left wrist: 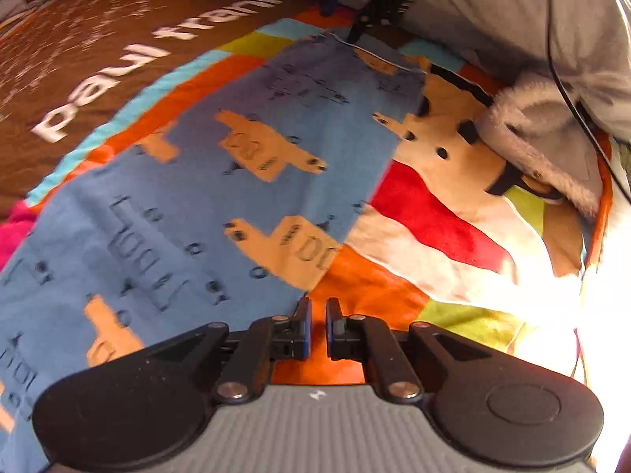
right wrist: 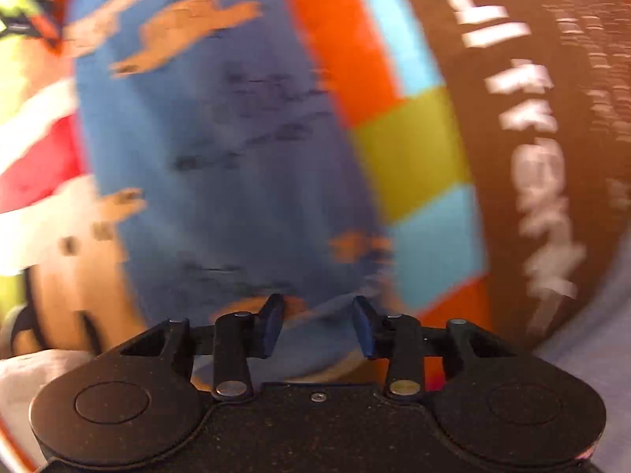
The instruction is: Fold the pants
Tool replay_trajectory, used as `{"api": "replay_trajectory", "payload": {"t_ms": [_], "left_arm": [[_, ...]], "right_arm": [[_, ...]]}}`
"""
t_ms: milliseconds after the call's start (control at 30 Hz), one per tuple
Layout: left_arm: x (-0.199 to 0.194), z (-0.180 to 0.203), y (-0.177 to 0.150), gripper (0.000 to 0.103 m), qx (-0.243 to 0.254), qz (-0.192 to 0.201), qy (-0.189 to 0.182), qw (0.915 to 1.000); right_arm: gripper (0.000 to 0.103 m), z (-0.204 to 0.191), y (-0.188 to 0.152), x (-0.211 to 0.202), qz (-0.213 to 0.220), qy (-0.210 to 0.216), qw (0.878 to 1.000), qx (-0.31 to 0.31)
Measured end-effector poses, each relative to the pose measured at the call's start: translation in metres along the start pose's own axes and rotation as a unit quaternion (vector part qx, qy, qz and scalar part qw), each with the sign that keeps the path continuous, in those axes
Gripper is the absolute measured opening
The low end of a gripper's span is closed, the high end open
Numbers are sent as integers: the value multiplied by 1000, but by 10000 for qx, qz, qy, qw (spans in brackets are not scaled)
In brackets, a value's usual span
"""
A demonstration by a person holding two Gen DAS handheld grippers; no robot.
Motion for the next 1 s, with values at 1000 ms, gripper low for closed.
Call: {"api": "replay_trajectory", "payload": {"t_ms": [1000], "left_arm": [[-19, -64, -28, 21, -754, 262, 626, 9948]], "right_arm": [[29, 22, 287, -1, 1854, 4404, 8635, 1612]]}}
Point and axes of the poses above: each gripper's, at about its wrist camera, not at the fingertips, and x roughly the way its jaws point, z to its right, y to its top, the point moved 3 cm from there along x, roughly the way its jaws point, and after that the axes turned 6 degrees about -y, right-handed, at the moved point
